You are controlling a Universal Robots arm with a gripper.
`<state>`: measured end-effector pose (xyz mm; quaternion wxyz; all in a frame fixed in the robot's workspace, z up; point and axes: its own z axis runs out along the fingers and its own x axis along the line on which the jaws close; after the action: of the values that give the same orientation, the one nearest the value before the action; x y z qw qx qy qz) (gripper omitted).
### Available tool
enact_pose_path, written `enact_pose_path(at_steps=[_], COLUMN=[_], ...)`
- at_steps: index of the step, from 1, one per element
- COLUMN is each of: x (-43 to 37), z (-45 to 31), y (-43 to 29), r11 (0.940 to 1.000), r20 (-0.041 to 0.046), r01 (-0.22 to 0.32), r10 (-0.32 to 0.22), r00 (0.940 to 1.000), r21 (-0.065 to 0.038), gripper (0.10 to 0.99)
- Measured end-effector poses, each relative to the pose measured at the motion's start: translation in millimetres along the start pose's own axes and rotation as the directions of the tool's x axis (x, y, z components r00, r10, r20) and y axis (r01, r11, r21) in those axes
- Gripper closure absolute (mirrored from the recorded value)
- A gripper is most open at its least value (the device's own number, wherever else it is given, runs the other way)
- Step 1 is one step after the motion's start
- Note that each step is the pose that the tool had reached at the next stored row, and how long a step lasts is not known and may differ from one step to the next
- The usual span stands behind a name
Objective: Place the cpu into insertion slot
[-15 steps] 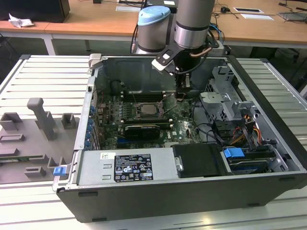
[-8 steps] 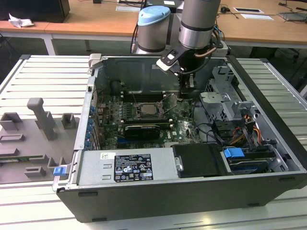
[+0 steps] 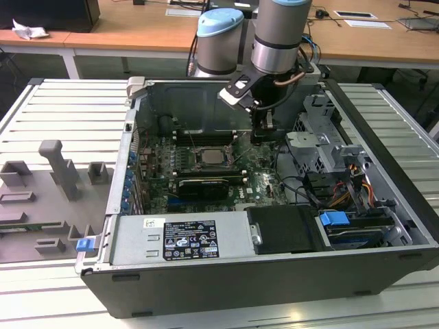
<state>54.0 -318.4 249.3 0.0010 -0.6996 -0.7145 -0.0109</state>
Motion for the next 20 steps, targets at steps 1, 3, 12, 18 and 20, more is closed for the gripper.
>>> enact_pose_path(at_steps=[1, 3, 12, 18, 20], x=[0.0, 0.1, 0.2, 0.2, 0.2], z=[0.1, 0.2, 0.7, 0.9, 1.0], y=[-1.1, -3.9, -8.5, -10.4, -11.4], r11=[1.0000, 1.0000, 1.0000, 1.0000, 1.0000], r20=[-0.0001, 0.0000, -0.0001, -0.0001, 0.0000], r01=[0.000, 0.000, 0.000, 0.000, 0.000], r10=[0.000, 0.000, 0.000, 0.000, 0.000], r00=[1.0000, 1.0000, 1.0000, 1.0000, 1.0000], r21=[0.000, 0.000, 0.000, 0.000, 0.000], gripper=[0.980, 0.980, 0.980, 0.980, 0.980])
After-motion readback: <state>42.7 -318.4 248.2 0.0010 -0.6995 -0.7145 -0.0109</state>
